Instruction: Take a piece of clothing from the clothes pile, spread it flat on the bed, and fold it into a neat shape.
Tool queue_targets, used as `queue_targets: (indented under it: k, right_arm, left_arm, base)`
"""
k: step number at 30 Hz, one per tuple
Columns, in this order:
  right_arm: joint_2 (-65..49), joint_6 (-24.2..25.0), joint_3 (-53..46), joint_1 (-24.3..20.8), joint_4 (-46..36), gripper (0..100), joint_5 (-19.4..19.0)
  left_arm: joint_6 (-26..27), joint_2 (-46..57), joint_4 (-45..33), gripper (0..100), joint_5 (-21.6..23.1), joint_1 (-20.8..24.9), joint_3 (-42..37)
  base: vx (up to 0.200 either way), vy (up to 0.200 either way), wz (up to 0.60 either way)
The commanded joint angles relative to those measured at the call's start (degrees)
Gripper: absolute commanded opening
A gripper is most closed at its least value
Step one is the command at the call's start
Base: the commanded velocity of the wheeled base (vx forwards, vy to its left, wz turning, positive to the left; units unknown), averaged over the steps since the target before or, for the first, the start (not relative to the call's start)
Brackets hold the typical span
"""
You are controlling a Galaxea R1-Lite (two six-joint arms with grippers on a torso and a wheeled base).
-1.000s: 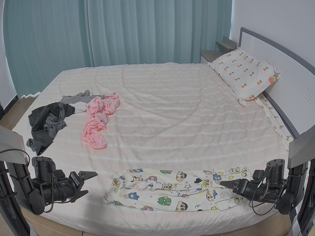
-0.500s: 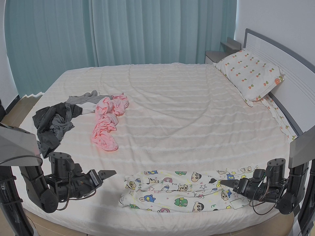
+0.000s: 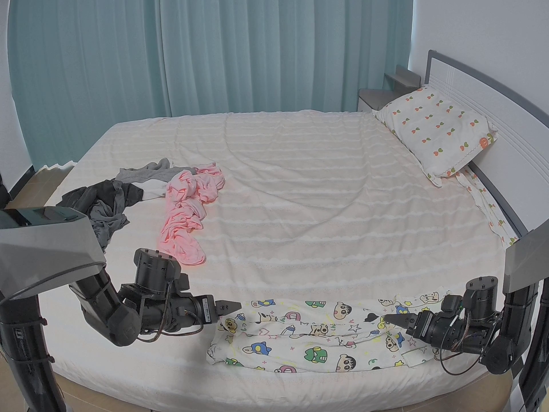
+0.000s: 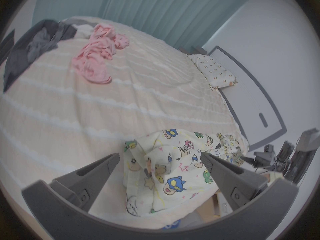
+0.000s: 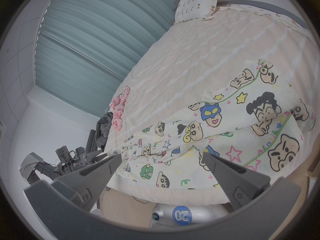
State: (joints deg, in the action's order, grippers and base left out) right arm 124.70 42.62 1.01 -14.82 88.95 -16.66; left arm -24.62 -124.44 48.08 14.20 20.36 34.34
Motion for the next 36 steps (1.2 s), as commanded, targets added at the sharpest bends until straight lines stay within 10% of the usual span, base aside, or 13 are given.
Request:
queue_targets:
  k: [1,12,13,36]
  right_arm:
    - [0.2,0.01,-0.92,-0.03,0.52,100,-0.03]
    - [0.37,0.01,-0.92,-0.03,0.52,100,-0.12]
    - [0.37,0.01,-0.92,-0.03,0.52,100,-0.12]
    - [0.37,0.01,-0.84,0.06,0.52,100,-0.12]
  left_arm:
    - [3.36,-4.32,0.0,100,-0.4,0.03,1.78]
    - [5.29,-6.52,0.17,100,0.04,0.56,3.98]
    - [5.2,-6.6,0.08,0,0.04,0.56,4.51]
    - [5.55,-1.42,0.17,0,-2.34,1.17,7.06]
  base:
    - [0.0,0.0,0.0]
    - [0.0,0.0,0.0]
    - [0.0,0.0,0.0]
    - [0.0,0.0,0.0]
